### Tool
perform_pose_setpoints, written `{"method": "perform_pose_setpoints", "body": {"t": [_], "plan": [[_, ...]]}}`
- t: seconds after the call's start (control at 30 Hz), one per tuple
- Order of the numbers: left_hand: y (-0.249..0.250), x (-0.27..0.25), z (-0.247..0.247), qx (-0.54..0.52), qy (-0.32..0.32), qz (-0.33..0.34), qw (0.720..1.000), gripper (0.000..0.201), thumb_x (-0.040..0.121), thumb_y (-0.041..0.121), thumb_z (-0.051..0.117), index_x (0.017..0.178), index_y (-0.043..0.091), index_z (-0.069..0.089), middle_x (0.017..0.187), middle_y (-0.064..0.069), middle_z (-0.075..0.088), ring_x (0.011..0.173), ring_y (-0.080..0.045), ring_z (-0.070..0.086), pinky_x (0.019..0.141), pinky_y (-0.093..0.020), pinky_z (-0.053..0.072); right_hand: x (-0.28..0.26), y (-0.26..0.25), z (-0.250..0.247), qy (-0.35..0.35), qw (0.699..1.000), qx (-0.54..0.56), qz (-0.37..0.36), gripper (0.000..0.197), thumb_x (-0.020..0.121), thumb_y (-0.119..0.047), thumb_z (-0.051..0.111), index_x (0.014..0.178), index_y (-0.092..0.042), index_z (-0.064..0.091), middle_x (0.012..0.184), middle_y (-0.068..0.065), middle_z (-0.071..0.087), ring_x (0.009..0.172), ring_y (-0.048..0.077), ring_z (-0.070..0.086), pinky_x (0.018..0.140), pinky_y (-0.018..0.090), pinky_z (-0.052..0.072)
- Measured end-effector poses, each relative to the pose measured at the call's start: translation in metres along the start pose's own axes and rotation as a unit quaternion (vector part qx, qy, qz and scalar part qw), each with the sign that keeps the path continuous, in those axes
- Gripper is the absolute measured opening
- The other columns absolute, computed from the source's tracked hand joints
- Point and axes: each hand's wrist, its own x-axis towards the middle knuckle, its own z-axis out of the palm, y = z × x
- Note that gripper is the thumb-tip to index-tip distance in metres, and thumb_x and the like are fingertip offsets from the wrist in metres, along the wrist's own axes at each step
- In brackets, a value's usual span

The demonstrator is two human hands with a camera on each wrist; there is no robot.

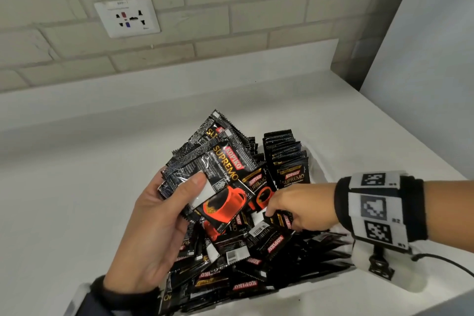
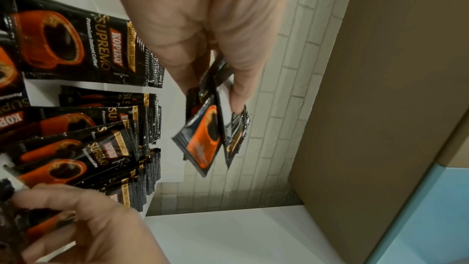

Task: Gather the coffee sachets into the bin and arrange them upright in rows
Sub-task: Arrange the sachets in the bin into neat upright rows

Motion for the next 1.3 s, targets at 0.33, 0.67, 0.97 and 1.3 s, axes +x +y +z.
{"method": "perform_pose_setpoints", "body": {"t": [0.33,0.67,0.97,1.3], "plan": [[0.003,-0.002,-0.006,0.0,0.012,0.009,1.0,0.068,0.014,0.037,0.095,0.078,0.023,0.076,0.092,-0.008,0.074,0.075,-0.017,0.072,0.056,-0.026,0.057,0.009,-0.006,-0.005,-0.012,1.0,0.0,-0.002,0.06,0.086,0.005,0.05,0.138,-0.02,0.034,0.132,0.008,0.045,0.086,0.008,0.061,0.067,0.023,0.056],[0.002,0.001,-0.01,0.012,0.025,0.007,1.0,0.071,0.011,0.037,0.095,0.077,0.024,0.076,0.092,-0.007,0.074,0.078,-0.016,0.072,0.064,-0.028,0.058,0.001,-0.007,-0.016,0.012,0.998,-0.053,0.03,0.042,0.085,-0.019,0.064,0.126,-0.019,0.052,0.123,0.004,0.055,0.108,0.022,0.054,0.084,0.029,0.043],[0.0,0.002,-0.013,0.023,0.039,0.005,0.999,0.066,0.017,0.032,0.095,0.078,0.023,0.074,0.089,-0.006,0.074,0.076,-0.015,0.072,0.064,-0.03,0.059,-0.028,-0.002,-0.048,0.14,0.986,-0.069,0.067,0.019,0.082,-0.035,0.064,0.09,-0.018,0.063,0.078,-0.006,0.058,0.067,0.009,0.047,0.052,0.022,0.031],[-0.012,0.006,0.01,0.025,0.027,-0.02,0.999,0.039,0.062,0.009,0.066,0.1,0.009,0.061,0.089,-0.009,0.074,0.071,-0.017,0.071,0.054,-0.03,0.058,-0.078,-0.005,-0.071,0.337,0.798,0.48,-0.138,0.023,0.059,-0.023,0.069,0.078,-0.012,0.063,0.06,-0.005,0.066,0.048,0.003,0.055,0.043,0.015,0.046]]}}
